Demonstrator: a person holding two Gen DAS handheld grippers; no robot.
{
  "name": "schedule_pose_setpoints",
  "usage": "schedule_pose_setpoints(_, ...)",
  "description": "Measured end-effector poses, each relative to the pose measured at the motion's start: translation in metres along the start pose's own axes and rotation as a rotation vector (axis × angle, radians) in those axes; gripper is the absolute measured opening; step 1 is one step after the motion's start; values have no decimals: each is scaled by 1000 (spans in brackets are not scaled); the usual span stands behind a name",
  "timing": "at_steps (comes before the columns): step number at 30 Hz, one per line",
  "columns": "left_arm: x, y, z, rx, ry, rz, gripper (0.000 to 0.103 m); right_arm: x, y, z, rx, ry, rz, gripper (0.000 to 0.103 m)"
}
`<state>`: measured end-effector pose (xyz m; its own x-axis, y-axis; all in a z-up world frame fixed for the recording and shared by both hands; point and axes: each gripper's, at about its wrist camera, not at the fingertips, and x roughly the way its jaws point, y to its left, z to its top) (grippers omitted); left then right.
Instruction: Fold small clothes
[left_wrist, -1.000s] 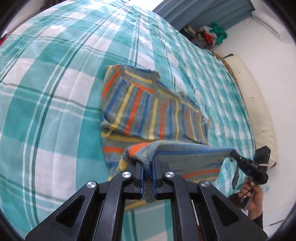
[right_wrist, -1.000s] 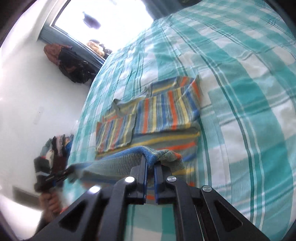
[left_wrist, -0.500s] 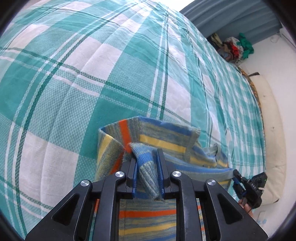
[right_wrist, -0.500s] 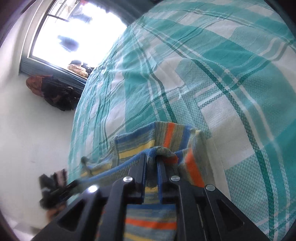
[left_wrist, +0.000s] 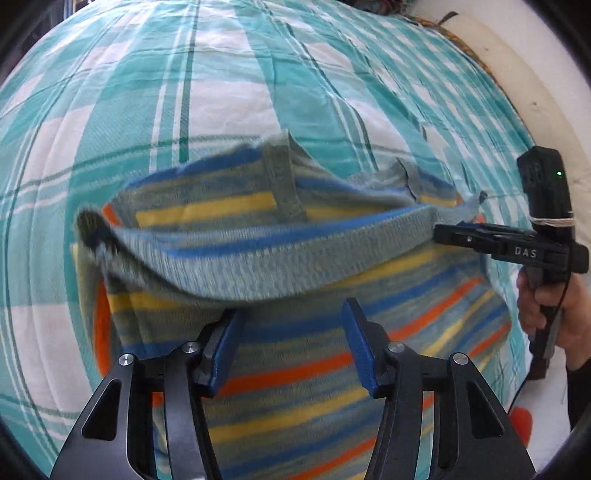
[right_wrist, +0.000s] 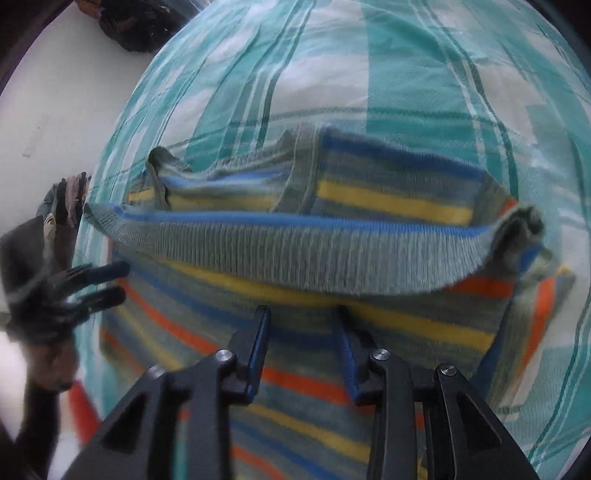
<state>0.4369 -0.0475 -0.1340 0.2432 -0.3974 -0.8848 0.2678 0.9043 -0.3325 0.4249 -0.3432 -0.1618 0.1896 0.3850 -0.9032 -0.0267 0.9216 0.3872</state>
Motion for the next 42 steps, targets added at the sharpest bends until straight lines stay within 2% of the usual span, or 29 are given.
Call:
schedule_pose_setpoints(3, -18, 21, 30, -130, -154, 44, 58, -27, 9, 26, -9, -320, -36, 36)
schedule_pose_setpoints(5, -36, 34, 29, -204, -202, 20, 59, -42, 9, 24, 13, -410, 0, 36)
schedule_pose_setpoints(7, -49, 31, 11, -159, -226, -8, 61, -51, 13, 12, -12, -416, 19, 36)
schedule_pose_setpoints(8, -55, 23, -4, -110, -227, -4, 62, -54, 20, 2, -55, -406, -3, 36)
schedule_pose_setpoints(11, -57, -1, -68, 47, -196, -15, 69, -63, 38, -44, -197, -365, -37, 36)
schedule_pose_setpoints(14, -35, -4, -129, 126, -102, 96, 67, -61, 32, -110, -263, -337, -28, 38)
schedule_pose_setpoints(16, -40, -2, -157, 158, -133, 124, 65, -44, 4, -150, -232, -266, -116, 37)
schedule_pose_setpoints(17, -48, -4, -163, 154, -147, 147, 66, -36, -14, -167, -188, -222, -162, 32)
schedule_pose_setpoints(19, -65, -10, -166, 129, -166, 144, 73, -53, -30, -193, -117, -288, -116, 29)
schedule_pose_setpoints(20, -73, -14, -166, 119, -190, 130, 75, -64, -29, -198, -100, -310, -128, 30)
schedule_pose_setpoints(23, -84, -35, -166, 115, -242, 116, 82, -92, -5, -199, -160, -409, -116, 30)
schedule_pose_setpoints(26, -79, -62, -171, 149, -230, 118, 82, -83, 1, -194, -152, -407, -50, 37)
schedule_pose_setpoints(28, -73, -86, -177, 215, -208, 132, 82, -54, -17, -195, -77, -303, -90, 37)
schedule_pose_setpoints(29, -69, -102, -180, 267, -200, 137, 82, -47, -28, -201, -39, -285, -93, 30)
schedule_pose_setpoints(31, -60, -134, -187, 393, -197, 143, 82, -66, -42, -220, 20, -379, -15, 31)
schedule_pose_setpoints(33, -44, -174, -189, 518, -187, 135, 82, -87, -53, -239, 75, -469, -5, 56)
schedule_pose_setpoints(35, -19, -211, -185, 613, -172, 108, 82, -103, -68, -254, 136, -575, -21, 61)
schedule_pose_setpoints(38, 29, -259, -172, 699, -122, 90, 81, -111, -92, -252, 213, -586, 20, 61)
schedule_pose_setpoints(40, 54, -286, -167, 749, -137, 90, 82, -113, -102, -245, 229, -579, 27, 61)
schedule_pose_setpoints(42, 70, -305, -162, 790, -173, 94, 71, -115, -111, -224, 228, -546, 89, 61)
